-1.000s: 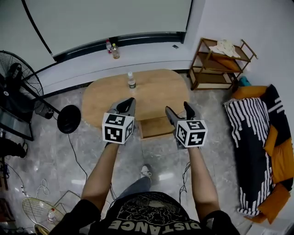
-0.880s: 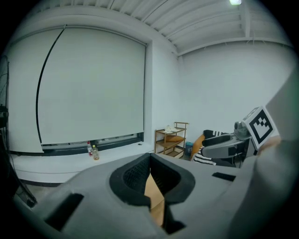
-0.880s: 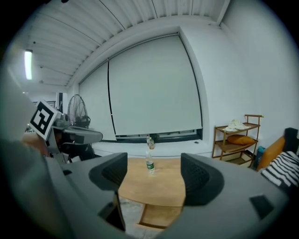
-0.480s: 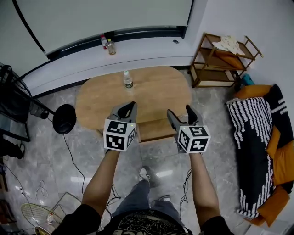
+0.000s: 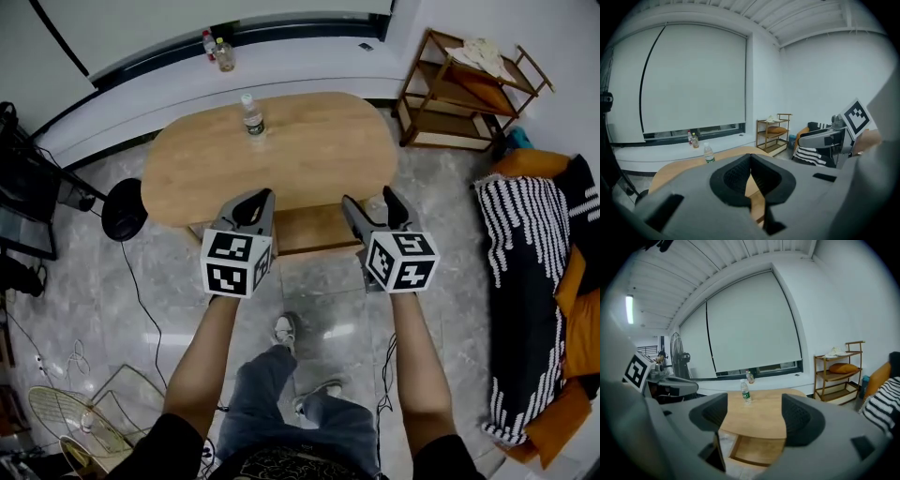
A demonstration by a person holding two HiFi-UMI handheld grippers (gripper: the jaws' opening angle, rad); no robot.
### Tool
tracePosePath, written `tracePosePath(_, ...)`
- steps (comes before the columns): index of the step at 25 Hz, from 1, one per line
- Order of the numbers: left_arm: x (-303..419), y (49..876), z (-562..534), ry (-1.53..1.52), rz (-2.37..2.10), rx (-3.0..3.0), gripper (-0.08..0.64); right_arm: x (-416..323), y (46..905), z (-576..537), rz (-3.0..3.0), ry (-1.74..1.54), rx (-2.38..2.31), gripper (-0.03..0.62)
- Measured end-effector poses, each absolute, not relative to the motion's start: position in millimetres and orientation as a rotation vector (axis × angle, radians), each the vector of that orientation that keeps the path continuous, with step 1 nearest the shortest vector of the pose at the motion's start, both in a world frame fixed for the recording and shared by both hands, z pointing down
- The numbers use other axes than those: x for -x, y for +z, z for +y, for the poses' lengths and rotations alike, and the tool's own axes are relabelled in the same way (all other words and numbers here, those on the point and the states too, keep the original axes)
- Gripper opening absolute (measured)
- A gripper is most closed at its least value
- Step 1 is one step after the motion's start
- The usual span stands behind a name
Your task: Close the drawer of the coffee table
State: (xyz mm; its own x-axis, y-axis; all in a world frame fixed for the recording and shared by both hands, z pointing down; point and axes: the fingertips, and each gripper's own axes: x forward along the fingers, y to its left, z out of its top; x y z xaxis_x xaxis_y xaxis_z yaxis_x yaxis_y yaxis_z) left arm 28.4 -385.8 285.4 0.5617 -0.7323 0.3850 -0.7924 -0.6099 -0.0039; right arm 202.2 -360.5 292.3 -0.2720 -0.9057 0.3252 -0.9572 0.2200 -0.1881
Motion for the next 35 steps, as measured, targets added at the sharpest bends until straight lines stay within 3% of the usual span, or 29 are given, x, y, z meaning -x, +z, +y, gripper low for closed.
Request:
tracePosePath(12, -39.4, 368.7, -359.7, 0.545, -1.379, -2.623, 0.003, -207.0, 379.8, -343.0, -2.415, 0.497, -1.72, 0.356)
tracePosePath(25, -55.2, 541.7, -349.8, 0.516, -1.382, -2.657, 0.003, -191.4, 539.3, -337.1, -2.471, 0.396, -1.683, 0.367)
tracePosePath(35, -52.7, 603.7, -328.4, 0.454, -1.444, -2.663, 0.003, -171.5, 602.8, -322.2, -2.529, 0.302, -1.652, 0.377)
